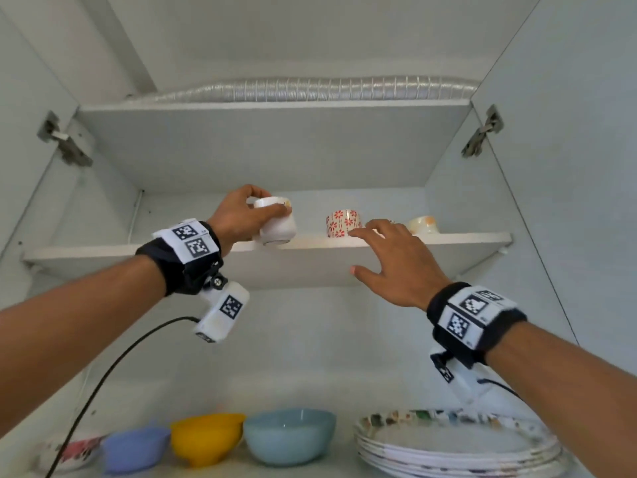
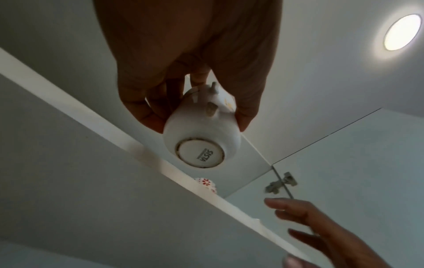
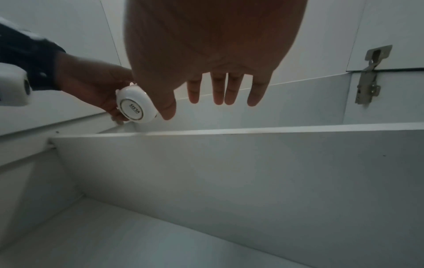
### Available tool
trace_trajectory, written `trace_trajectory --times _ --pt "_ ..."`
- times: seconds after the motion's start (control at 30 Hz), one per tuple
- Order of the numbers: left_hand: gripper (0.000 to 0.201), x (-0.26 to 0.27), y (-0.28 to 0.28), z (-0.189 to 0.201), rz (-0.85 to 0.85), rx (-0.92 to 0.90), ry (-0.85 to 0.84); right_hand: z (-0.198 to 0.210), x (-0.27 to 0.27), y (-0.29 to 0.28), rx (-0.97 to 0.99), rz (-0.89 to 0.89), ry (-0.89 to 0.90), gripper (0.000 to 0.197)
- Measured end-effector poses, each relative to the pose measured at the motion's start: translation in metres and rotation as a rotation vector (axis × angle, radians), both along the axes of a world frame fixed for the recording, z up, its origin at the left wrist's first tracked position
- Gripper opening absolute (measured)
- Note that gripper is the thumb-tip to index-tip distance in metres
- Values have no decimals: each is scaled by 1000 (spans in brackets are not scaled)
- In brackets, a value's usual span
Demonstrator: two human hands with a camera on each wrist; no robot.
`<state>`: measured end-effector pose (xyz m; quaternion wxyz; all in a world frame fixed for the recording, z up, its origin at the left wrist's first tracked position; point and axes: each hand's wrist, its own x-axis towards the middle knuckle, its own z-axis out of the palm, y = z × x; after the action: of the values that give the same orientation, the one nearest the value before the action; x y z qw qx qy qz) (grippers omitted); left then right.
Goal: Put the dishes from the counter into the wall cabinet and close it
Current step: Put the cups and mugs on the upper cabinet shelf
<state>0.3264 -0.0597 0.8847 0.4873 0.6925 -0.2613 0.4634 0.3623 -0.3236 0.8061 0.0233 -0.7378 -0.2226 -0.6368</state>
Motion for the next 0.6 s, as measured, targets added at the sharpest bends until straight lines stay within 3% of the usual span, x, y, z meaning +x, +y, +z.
trace_trajectory --times 0.13,0.23,0.6 --pt "42 33 -5 21 85 -33 0 26 25 -3 23 -25 47 63" --pt "44 46 -13 34 43 -84 70 32 46 -5 44 -73 87 64" --pt "63 98 -40 63 228 100 199 27 79 -8 65 -97 -162 57"
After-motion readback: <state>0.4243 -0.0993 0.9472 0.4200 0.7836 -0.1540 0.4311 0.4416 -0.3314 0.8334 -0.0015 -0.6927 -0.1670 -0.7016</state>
